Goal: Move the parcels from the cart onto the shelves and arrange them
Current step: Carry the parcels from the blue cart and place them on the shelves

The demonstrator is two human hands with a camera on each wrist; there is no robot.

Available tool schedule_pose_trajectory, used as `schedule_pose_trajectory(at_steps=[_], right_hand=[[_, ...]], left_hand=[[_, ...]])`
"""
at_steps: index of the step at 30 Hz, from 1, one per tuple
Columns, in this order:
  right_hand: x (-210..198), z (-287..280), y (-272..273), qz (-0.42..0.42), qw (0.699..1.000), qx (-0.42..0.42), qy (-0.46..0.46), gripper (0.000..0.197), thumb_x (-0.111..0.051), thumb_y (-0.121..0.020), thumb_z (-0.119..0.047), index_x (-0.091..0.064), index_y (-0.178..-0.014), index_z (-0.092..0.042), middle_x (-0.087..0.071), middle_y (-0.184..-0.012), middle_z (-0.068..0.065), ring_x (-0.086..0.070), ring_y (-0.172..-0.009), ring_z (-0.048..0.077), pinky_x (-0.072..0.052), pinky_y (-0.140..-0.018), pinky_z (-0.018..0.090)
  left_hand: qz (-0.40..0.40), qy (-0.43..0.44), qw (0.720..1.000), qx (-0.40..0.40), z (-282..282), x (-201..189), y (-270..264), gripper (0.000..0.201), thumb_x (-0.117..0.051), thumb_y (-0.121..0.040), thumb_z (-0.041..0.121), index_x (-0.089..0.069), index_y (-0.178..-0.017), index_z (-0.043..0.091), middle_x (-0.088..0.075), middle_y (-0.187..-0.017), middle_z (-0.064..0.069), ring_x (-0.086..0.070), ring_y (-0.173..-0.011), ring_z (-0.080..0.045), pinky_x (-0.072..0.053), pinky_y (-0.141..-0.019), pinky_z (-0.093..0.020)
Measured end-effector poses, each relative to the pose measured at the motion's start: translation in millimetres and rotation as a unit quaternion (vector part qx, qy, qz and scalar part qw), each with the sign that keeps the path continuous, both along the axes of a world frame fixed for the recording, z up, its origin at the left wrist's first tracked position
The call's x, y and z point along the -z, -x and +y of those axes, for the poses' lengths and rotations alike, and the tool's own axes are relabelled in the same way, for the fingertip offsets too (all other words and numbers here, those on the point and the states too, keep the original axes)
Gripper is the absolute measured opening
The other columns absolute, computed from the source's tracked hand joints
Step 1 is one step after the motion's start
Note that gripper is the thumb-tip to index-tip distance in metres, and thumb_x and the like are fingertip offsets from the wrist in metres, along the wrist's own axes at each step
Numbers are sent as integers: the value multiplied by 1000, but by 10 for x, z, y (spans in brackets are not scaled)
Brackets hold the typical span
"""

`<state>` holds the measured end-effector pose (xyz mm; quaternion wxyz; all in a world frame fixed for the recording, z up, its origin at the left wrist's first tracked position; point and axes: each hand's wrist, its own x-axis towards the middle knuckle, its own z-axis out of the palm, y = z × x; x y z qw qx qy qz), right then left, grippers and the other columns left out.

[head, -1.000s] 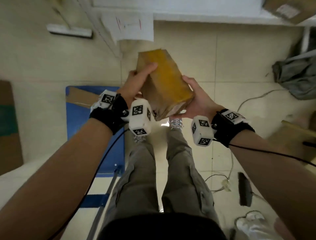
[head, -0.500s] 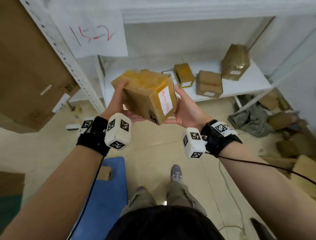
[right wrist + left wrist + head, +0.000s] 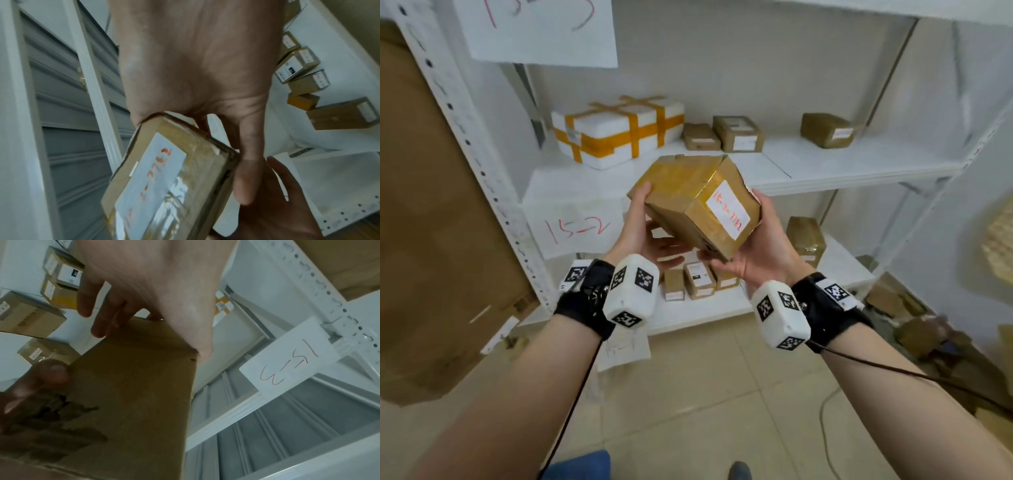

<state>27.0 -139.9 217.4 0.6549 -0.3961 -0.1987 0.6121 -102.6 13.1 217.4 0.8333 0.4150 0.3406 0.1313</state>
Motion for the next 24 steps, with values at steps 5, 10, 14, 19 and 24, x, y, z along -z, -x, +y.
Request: schedule_pose_trajectory(at_steps=[5, 10, 14, 19, 24], right_hand=[[-133, -35, -234, -16, 998, 52, -10, 68, -40, -90, -71, -67, -117, -15, -64, -108, 14, -63, -82, 30, -59, -55, 31], [-18, -6, -702, 46, 990, 132, -24, 83, -45, -87, -73, -53, -142, -11, -59, -127, 17, -61, -101, 32, -62, -71, 37], [32, 136, -1230, 73, 973, 217, -28, 79, -50, -85, -71, -58, -137, -13, -58, -141, 15, -61, -110, 33, -62, -79, 40], [-17, 343, -1956, 112, 945, 304, -37, 71, -60, -82, -65, -61, -129, -12, -63, -132, 14, -64, -118, 32, -61, -74, 41], [-99, 375, -2719, 98, 937, 335, -36, 61, -67, -82, -57, -63, -123, -12, -67, -117, 12, -66, -113, 31, -60, -86, 46]], left_hand=[[-2, -39, 999, 27, 49, -183, -258, 82, -54, -77, 76, -50, -129, 12, -64, -119, -22, -65, -107, -36, -55, -79, -45], [0, -56, 998, 22, 81, -151, -679, 71, -56, -87, 61, -41, -136, 11, -62, -123, -20, -68, -104, -36, -53, -92, -49], [0, -80, 996, 33, 141, -129, -1110, 56, -59, -91, 48, -49, -130, 9, -62, -123, -20, -69, -102, -35, -54, -92, -43], [34, -150, 987, 55, 384, -296, -1789, 38, -61, -92, 38, -59, -116, 9, -69, -116, -15, -70, -102, -29, -53, -96, -40], [83, -281, 953, 71, 567, -542, -2652, 31, -61, -92, 37, -62, -111, 13, -70, -115, -9, -70, -96, -22, -54, -94, -36]])
